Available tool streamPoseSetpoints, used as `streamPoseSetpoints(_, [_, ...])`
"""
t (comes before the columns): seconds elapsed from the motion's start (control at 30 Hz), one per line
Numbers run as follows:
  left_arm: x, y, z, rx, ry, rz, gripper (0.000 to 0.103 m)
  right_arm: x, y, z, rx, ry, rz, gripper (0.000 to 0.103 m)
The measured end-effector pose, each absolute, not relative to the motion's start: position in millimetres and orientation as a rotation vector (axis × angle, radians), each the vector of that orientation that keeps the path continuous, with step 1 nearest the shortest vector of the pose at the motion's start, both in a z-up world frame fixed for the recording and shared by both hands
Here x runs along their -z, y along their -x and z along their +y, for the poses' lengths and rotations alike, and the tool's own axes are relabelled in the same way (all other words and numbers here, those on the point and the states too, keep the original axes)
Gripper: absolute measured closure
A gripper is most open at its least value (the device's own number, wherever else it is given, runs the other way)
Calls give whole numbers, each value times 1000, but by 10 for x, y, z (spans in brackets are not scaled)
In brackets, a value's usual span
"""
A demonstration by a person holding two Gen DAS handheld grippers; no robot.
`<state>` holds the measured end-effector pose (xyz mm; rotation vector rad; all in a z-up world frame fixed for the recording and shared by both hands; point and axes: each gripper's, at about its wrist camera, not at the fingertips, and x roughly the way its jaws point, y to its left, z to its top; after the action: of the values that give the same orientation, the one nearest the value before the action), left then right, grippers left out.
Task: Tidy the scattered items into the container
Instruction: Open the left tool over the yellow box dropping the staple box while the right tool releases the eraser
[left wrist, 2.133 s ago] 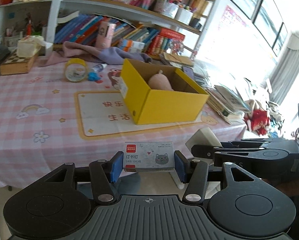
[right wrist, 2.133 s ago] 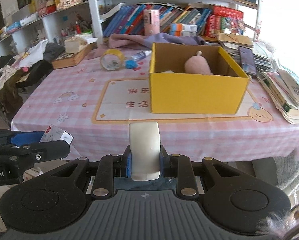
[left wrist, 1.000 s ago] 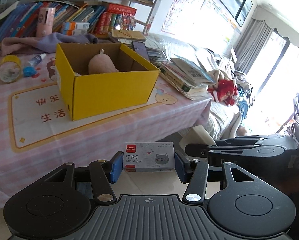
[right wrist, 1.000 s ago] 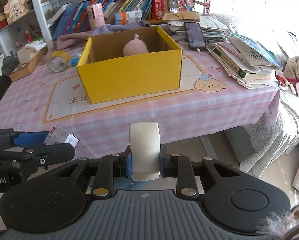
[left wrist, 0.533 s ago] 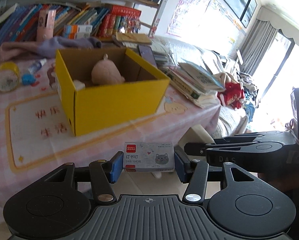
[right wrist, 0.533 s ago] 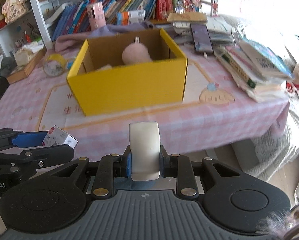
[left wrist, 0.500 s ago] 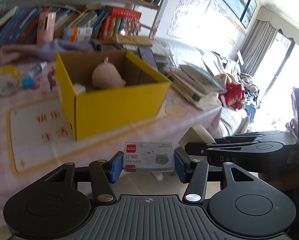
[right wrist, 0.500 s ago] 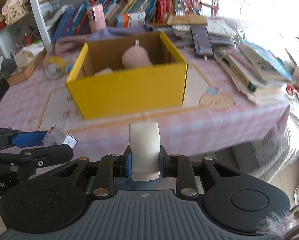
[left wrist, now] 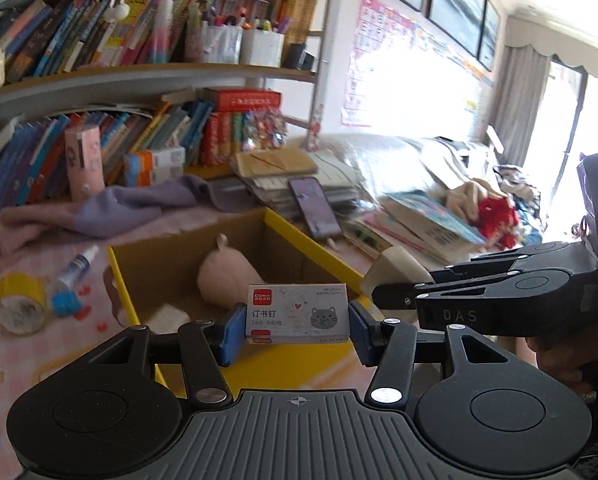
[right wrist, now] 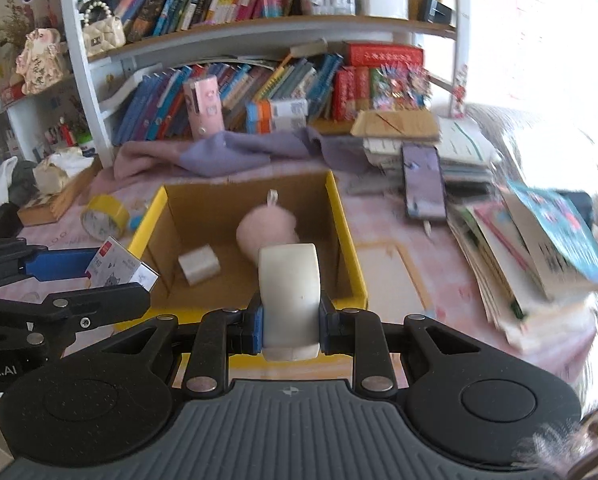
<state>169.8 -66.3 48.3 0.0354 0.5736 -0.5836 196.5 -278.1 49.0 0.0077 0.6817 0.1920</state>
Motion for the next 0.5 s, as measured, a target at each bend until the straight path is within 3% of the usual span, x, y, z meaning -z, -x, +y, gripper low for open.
streamPoseSetpoints(0.27, [-352,-2173,-794,461,-68,620,51,-404,-2684,-2750,-331,93,684,80])
streamPoseSetpoints(0.5, [-24,-2553,-894,387,-96,733,51,8,-3154,-2571,-448,194,797,80])
